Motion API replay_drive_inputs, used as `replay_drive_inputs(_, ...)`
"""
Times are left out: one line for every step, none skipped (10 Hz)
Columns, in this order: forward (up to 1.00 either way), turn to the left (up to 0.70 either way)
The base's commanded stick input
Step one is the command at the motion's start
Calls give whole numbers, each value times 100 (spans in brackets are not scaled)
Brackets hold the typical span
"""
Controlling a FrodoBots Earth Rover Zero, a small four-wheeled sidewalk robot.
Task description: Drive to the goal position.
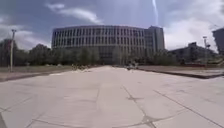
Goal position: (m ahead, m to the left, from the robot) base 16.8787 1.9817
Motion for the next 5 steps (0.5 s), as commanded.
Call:
replay_drive_inputs(70,0)
replay_drive_inputs(70,0)
replay_drive_inputs(70,0)
replay_drive_inputs(70,0)
replay_drive_inputs(70,0)
